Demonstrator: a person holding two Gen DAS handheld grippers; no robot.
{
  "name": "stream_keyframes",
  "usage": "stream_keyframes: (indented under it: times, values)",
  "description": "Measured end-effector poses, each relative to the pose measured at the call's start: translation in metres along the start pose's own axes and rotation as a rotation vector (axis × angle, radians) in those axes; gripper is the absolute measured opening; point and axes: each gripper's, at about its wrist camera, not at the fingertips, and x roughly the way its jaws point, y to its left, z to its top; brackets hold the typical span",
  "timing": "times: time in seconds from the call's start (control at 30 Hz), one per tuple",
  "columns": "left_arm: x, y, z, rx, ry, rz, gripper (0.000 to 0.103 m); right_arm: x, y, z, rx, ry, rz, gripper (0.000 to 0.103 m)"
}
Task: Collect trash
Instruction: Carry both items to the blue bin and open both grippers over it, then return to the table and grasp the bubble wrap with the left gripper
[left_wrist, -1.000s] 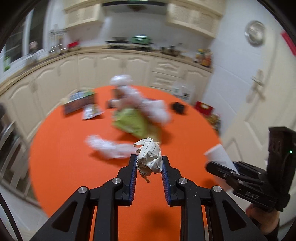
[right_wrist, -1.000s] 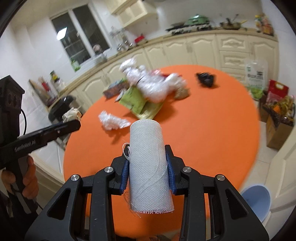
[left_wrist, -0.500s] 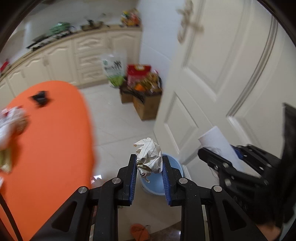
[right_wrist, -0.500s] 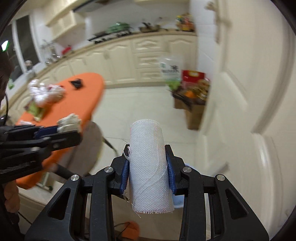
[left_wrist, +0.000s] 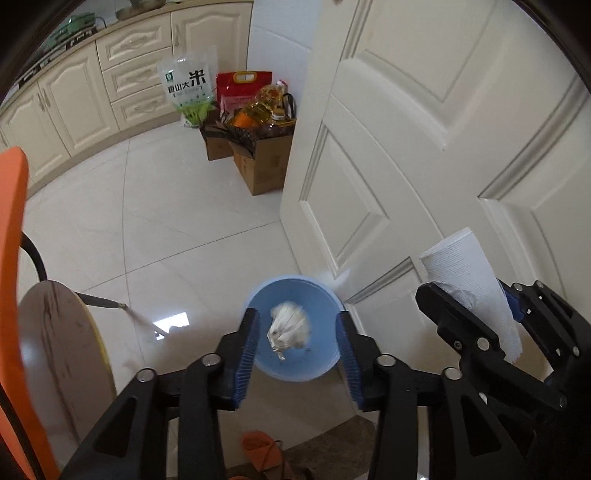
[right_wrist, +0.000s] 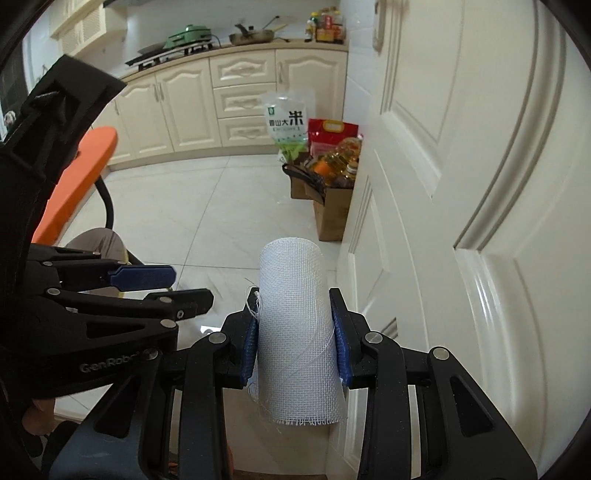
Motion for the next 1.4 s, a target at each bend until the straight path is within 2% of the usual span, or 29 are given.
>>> stream_keyframes:
  times: [0.07, 0.13, 0.23, 0.27, 0.33, 0.4, 0.43, 0.53, 0.67, 0.73, 0.8, 0.9, 1.0, 1.07, 1.23, 1.4]
  values:
    - [0.007, 0.005, 0.004, -0.016, 0.009, 0.0, 0.052, 0.004, -0.004, -0.002, 0.007, 0.003, -0.001, 0.033]
    - [0.01, 0.01, 0.006, -0.032, 0.016, 0.0, 0.053, 0.009, -0.01, -0.005, 0.013, 0.011, 0.004, 0.033]
    - [0.006, 0.014, 0.01, -0.048, -0.015, 0.06, 0.055, 0.019, -0.011, -0.002, 0.015, 0.014, 0.023, 0.033]
    - [0.005, 0.014, 0.011, -0.05, -0.025, 0.074, 0.058, 0.023, -0.01, -0.002, 0.018, 0.014, 0.031, 0.033]
    - [-0.001, 0.014, 0.012, -0.054, -0.04, 0.094, 0.059, 0.025, -0.01, 0.001, 0.033, 0.006, 0.019, 0.042]
    - [-0.003, 0.014, 0.017, -0.063, -0.053, 0.114, 0.059, 0.022, -0.013, 0.002, 0.046, -0.001, -0.044, 0.08]
    - [-0.008, 0.016, 0.016, -0.073, -0.064, 0.107, 0.059, 0.016, -0.015, 0.003, 0.054, -0.017, -0.044, 0.085]
    - [-0.031, 0.017, 0.011, -0.092, -0.11, 0.096, 0.06, -0.007, -0.013, 0.007, 0.073, -0.056, 0.004, 0.086]
    - [-0.084, 0.02, -0.011, -0.087, -0.191, 0.113, 0.061, -0.045, 0.004, 0.015, 0.059, -0.116, 0.046, 0.093]
    - [-0.114, 0.028, -0.031, -0.092, -0.252, 0.13, 0.068, -0.066, 0.015, 0.02, 0.055, -0.152, 0.077, 0.097]
    - [-0.144, 0.035, -0.049, -0.102, -0.318, 0.177, 0.079, -0.083, 0.032, 0.025, 0.043, -0.178, 0.118, 0.103]
    - [-0.184, 0.056, -0.077, -0.107, -0.405, 0.275, 0.085, -0.106, 0.068, 0.032, 0.005, -0.206, 0.188, 0.103]
    - [-0.21, 0.079, -0.102, -0.145, -0.448, 0.338, 0.093, -0.117, 0.104, 0.037, -0.042, -0.215, 0.233, 0.103]
    - [-0.224, 0.098, -0.122, -0.191, -0.467, 0.382, 0.095, -0.121, 0.136, 0.039, -0.085, -0.217, 0.256, 0.103]
    - [-0.265, 0.161, -0.174, -0.329, -0.463, 0.496, 0.095, -0.119, 0.216, 0.046, -0.187, -0.2, 0.332, 0.103]
    - [-0.261, 0.226, -0.201, -0.501, -0.407, 0.582, 0.095, -0.104, 0.279, 0.052, -0.272, -0.172, 0.367, 0.103]
